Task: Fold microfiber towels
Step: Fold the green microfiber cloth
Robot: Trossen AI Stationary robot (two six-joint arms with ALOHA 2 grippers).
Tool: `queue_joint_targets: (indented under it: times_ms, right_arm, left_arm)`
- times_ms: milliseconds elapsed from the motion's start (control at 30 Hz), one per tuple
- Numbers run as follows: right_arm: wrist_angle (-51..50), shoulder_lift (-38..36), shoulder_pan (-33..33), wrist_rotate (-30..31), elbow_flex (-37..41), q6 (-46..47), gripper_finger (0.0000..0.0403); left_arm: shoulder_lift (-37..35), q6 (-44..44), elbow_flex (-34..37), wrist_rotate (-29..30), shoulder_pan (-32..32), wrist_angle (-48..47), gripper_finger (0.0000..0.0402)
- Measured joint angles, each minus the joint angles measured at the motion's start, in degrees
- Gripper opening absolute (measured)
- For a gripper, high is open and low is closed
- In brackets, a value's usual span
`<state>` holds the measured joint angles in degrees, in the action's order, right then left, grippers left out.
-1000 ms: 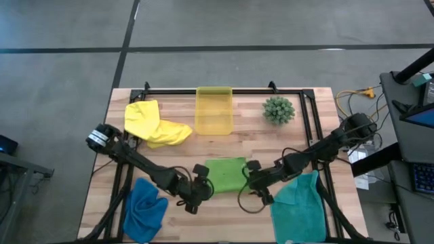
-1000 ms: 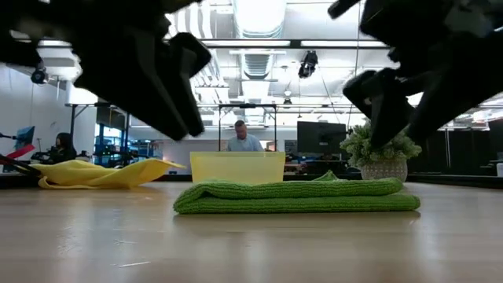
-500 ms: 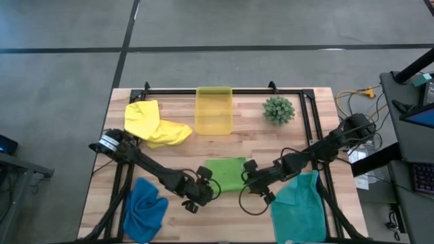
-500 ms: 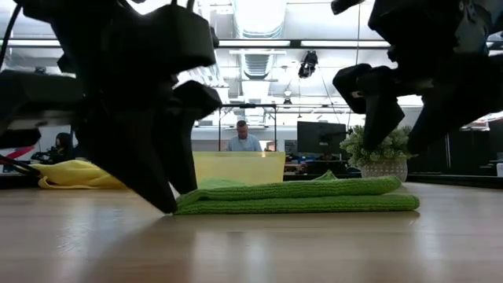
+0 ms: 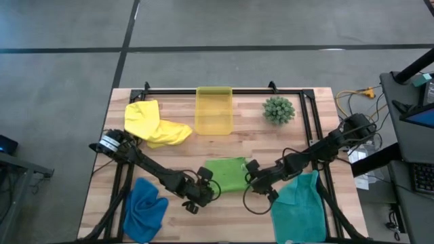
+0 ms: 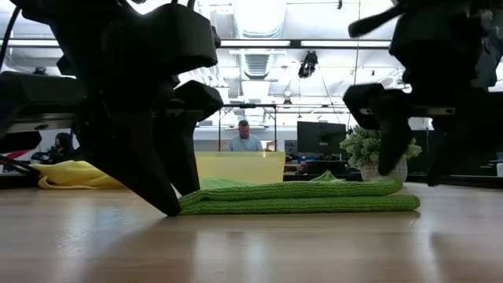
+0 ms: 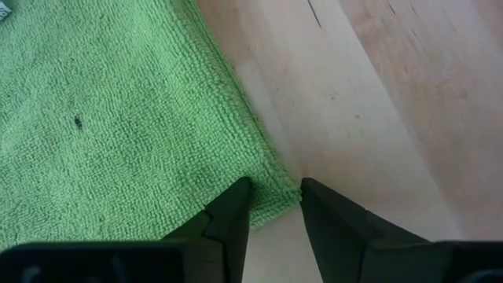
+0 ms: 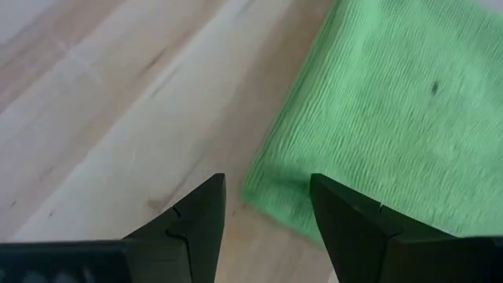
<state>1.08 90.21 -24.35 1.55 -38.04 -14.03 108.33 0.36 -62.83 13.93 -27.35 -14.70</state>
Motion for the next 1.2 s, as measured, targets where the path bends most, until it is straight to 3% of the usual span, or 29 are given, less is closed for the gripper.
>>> queue_joint_targets:
  times_ms: [200, 467, 600, 733, 867, 1000, 1200]
  right_arm:
    - [1.7, 1.2, 0.0, 0.0, -1.1, -1.0, 0.0183]
    - [1.4, 8.4, 0.0, -0.4, -1.4, -0.7, 0.0182]
    - [1.1, 9.3, 0.0, 0.4, -1.6, 3.3, 0.0177]
    - [0.9, 9.2, -0.1, 2.0, -1.5, 3.7, 0.0146]
    - [1.1, 9.2, -0.1, 2.0, -1.5, 4.3, 0.0089]
    - [1.1, 8.6, -0.7, 3.3, -1.3, 7.5, 0.0025]
    - [-2.0, 5.5, -2.4, 3.8, -2.1, 12.2, 0.0014]
  left_arm:
    - [0.0, 0.0, 0.0, 0.0, 0.0, 0.1, 0.0105]
    - [0.1, -0.2, 0.1, 0.0, 0.0, 0.6, 0.0105]
    - [0.4, -4.6, 0.6, -0.1, 0.3, 0.5, 0.0101]
    - [1.7, -7.5, 0.7, -0.4, 0.3, -0.4, 0.0067]
    - [2.0, -7.6, 0.5, -0.3, 0.0, -0.4, 0.0010]
    - [1.5, -7.5, -0.3, 0.7, -0.2, -0.9, 0.0005]
    - [-0.8, -7.3, -0.9, 1.8, -0.3, -1.4, 0.0001]
